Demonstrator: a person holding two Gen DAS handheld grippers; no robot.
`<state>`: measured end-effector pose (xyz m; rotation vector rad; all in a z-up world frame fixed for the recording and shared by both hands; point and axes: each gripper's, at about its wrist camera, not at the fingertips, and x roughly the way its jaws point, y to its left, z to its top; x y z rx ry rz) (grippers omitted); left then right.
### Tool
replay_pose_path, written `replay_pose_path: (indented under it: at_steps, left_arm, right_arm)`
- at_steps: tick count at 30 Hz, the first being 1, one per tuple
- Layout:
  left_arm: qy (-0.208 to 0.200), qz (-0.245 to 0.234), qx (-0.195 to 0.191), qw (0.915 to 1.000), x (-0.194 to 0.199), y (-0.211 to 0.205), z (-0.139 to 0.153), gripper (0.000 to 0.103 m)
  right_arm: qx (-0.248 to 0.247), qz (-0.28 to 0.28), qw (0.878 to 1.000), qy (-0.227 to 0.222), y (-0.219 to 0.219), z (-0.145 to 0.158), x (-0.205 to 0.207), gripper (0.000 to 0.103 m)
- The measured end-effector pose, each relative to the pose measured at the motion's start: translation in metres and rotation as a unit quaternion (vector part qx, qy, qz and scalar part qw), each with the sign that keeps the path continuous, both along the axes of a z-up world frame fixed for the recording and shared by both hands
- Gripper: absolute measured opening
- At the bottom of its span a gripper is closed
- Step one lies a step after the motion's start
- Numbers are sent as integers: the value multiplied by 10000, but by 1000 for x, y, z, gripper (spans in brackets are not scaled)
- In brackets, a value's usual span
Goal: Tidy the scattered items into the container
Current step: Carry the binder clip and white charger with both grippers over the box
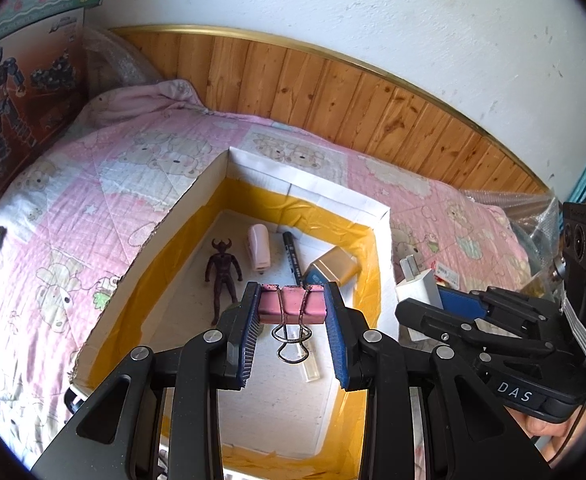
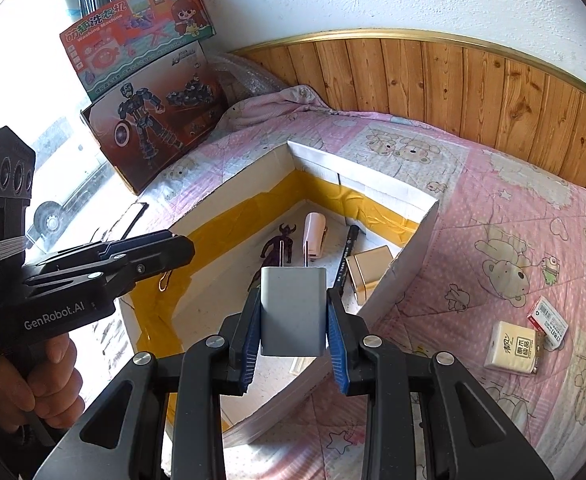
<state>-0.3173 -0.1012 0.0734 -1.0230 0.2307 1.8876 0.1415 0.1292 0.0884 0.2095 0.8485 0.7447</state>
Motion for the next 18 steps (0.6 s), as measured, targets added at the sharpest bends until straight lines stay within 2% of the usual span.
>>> replay_pose_path:
  at_steps: [18]
  left_arm:
    - [405, -21, -200, 9990, -14, -8, -6, 32]
  right_arm:
    - [-103, 15, 9999, 43, 30, -2, 1, 32]
